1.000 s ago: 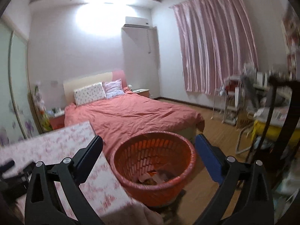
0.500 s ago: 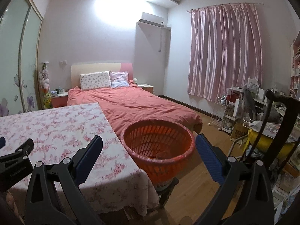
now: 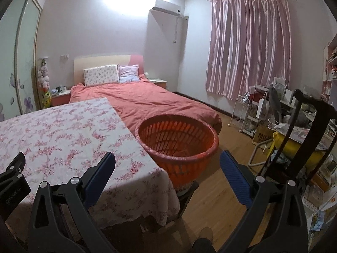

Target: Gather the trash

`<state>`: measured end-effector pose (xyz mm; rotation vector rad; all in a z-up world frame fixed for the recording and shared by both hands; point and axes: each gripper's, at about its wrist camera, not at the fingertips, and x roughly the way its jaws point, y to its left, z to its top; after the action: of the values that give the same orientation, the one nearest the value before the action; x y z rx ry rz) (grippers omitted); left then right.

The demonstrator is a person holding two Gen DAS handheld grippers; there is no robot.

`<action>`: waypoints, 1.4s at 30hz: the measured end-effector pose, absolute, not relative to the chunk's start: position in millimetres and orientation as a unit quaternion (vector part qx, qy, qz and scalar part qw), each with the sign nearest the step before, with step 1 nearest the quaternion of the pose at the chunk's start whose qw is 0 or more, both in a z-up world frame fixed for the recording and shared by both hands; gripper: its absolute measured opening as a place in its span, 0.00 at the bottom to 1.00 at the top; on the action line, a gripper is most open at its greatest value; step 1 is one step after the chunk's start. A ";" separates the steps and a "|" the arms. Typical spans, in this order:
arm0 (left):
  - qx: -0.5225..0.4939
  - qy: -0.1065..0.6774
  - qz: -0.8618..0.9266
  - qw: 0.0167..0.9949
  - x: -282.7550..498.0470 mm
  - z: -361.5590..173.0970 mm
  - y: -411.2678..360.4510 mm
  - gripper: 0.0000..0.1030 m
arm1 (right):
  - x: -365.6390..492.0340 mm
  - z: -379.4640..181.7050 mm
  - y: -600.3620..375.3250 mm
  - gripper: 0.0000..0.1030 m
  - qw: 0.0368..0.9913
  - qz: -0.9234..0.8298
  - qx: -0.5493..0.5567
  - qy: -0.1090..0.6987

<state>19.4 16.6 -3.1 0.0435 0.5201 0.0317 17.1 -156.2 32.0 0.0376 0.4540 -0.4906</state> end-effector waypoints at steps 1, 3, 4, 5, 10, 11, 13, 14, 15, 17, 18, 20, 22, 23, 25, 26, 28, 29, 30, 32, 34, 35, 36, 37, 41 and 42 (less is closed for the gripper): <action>0.021 0.259 0.015 0.966 19.9 -4.1 17.1 0.96 | 17.5 31.0 -155.3 0.95 0.944 -0.239 0.019 0.225; 0.020 0.263 0.015 0.965 20.9 -5.4 17.6 0.96 | 19.6 28.6 -153.2 0.95 0.943 -0.237 0.019 0.232; 0.020 0.264 0.015 0.964 21.4 -6.4 17.8 0.96 | 20.5 27.5 -153.0 0.95 0.943 -0.236 0.019 0.234; 0.020 0.266 0.014 0.964 21.9 -7.0 17.8 0.96 | 21.1 26.2 -152.6 0.95 0.942 -0.235 0.020 0.239; 0.018 0.272 0.016 0.962 23.7 -10.0 18.2 0.96 | 21.3 20.8 -154.2 0.95 0.938 -0.234 0.028 0.255; 0.018 0.274 0.015 0.961 24.0 -10.7 17.9 0.96 | 22.2 20.0 -154.7 0.95 0.937 -0.234 0.028 0.256; 0.017 0.277 0.015 0.960 24.9 -11.7 17.3 0.96 | 22.6 18.6 -155.7 0.95 0.936 -0.237 0.029 0.259; 0.017 0.279 0.014 0.960 25.1 -12.4 16.8 0.96 | 22.2 18.3 -156.0 0.95 0.935 -0.238 0.030 0.260; 0.017 0.279 0.013 0.960 25.1 -12.3 16.1 0.96 | 22.7 18.6 -157.0 0.95 0.935 -0.239 0.031 0.261; 0.017 0.281 0.012 0.959 25.2 -13.2 14.9 0.96 | 22.4 18.3 -157.8 0.95 0.934 -0.241 0.032 0.261; 0.017 0.282 0.012 0.959 24.8 -13.7 14.8 0.96 | 22.2 18.5 -158.4 0.95 0.934 -0.243 0.033 0.261; 0.017 0.284 0.011 0.959 25.2 -14.7 13.9 0.96 | 22.7 18.2 -160.0 0.95 0.933 -0.246 0.033 0.262; 0.017 0.286 0.011 0.958 25.5 -15.2 13.0 0.96 | 22.8 17.5 -161.0 0.95 0.931 -0.248 0.035 0.264; 0.018 0.287 0.011 0.958 25.7 -15.5 12.5 0.96 | 22.9 17.4 -162.5 0.95 0.931 -0.249 0.035 0.265; 0.018 0.289 0.011 0.957 25.9 -16.0 11.8 0.96 | 22.9 16.4 -163.9 0.95 0.930 -0.250 0.036 0.267; 0.018 0.289 0.011 0.957 26.0 -16.2 11.7 0.96 | 22.8 16.2 -164.3 0.95 0.930 -0.250 0.038 0.268; 0.018 0.290 0.011 0.957 26.0 -16.5 11.1 0.96 | 22.8 16.0 -165.4 0.95 0.929 -0.250 0.039 0.269; 0.018 0.290 0.010 0.957 26.1 -16.5 10.8 0.96 | 22.9 16.0 -166.0 0.95 0.929 -0.251 0.040 0.269; 0.018 0.291 0.010 0.957 26.0 -16.9 10.2 0.96 | 23.0 15.9 -166.2 0.95 0.929 -0.250 0.041 0.270; 0.018 0.293 0.008 0.956 26.1 -17.9 9.2 0.96 | 23.9 14.9 -166.9 0.95 0.928 -0.250 0.042 0.272; 0.017 0.295 0.006 0.955 26.1 -18.8 8.4 0.96 | 23.3 13.8 -167.3 0.95 0.928 -0.249 0.045 0.273; 0.017 0.295 0.006 0.955 26.2 -18.8 7.9 0.96 | 23.3 13.7 -167.7 0.95 0.928 -0.249 0.045 0.273; 0.017 0.296 0.005 0.955 26.0 -19.0 7.5 0.96 | 23.0 13.6 -168.2 0.95 0.928 -0.249 0.046 0.273; 0.017 0.296 0.004 0.955 25.8 -19.1 7.0 0.96 | 22.8 13.5 -168.8 0.95 0.928 -0.249 0.047 0.273; 0.016 0.296 0.001 0.955 25.8 -18.9 5.3 0.96 | 22.8 13.4 -169.3 0.95 0.928 -0.248 0.047 0.273; 0.015 0.297 0.000 0.955 25.6 -18.7 5.1 0.96 | 22.7 13.5 -169.3 0.95 0.928 -0.248 0.047 0.273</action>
<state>25.6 5.1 -18.7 0.0313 0.6021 -0.0001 22.7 -169.3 13.5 0.0962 0.5603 -0.5084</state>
